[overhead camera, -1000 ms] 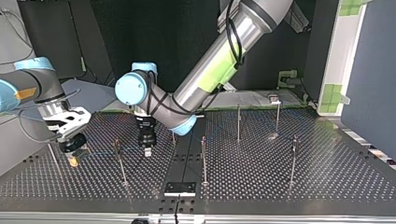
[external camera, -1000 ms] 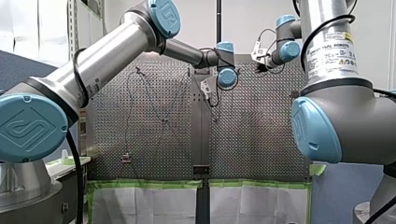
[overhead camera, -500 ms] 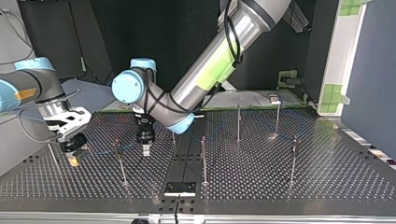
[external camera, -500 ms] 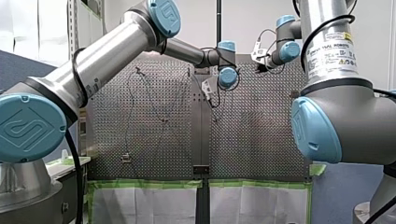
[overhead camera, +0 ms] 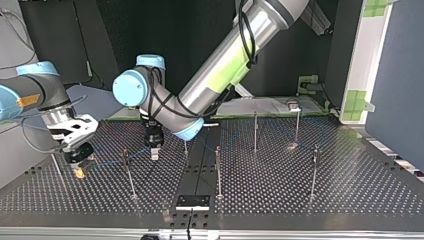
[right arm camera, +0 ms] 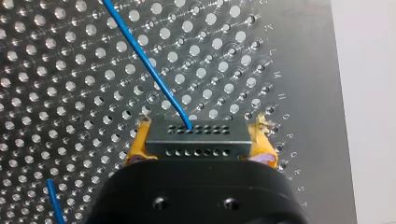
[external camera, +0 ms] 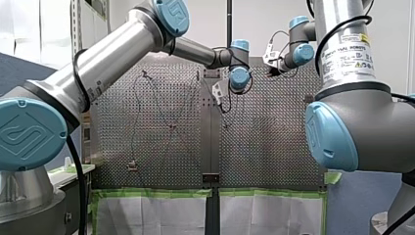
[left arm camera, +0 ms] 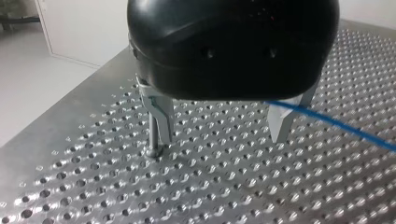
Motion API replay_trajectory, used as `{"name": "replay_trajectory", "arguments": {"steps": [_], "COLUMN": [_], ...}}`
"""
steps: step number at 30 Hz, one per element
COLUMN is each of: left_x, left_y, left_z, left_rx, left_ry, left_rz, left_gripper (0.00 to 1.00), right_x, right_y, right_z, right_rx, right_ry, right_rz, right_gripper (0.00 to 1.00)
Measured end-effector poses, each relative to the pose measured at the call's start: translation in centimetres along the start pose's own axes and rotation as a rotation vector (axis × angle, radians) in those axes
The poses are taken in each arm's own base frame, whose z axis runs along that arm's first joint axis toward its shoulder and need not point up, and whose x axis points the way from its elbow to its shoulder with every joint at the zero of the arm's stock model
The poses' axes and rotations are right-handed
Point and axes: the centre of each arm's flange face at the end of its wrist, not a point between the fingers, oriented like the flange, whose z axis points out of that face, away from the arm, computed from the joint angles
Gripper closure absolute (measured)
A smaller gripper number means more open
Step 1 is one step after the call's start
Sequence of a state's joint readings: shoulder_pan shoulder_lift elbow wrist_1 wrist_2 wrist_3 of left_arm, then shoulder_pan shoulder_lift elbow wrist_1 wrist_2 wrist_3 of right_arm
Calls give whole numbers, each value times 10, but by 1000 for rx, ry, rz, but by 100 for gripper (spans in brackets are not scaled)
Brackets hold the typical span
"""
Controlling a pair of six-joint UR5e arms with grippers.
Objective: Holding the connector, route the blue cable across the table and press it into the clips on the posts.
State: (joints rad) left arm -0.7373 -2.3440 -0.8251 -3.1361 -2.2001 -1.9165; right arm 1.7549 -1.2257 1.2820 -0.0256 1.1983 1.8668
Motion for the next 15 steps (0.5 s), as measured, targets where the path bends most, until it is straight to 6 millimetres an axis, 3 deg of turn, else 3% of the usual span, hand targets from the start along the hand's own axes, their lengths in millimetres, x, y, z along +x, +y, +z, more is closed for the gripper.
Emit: {"name": "replay_trajectory", "arguments": {"steps": [8, 15], "left_x": [-7, -24], "left_y": [-17, -27], "left_z": [-48, -69], "left_rx": [13, 68], "left_ry": [40, 18], "left_rz": [19, 1], "left_gripper": [0, 0], "right_x": [0, 0], "right_y": [0, -1], "right_z": [0, 0], "right_rx": [0, 1], "right_ry": [-1, -2], "right_rz": [-1, 0], "right_gripper": [100, 100]}}
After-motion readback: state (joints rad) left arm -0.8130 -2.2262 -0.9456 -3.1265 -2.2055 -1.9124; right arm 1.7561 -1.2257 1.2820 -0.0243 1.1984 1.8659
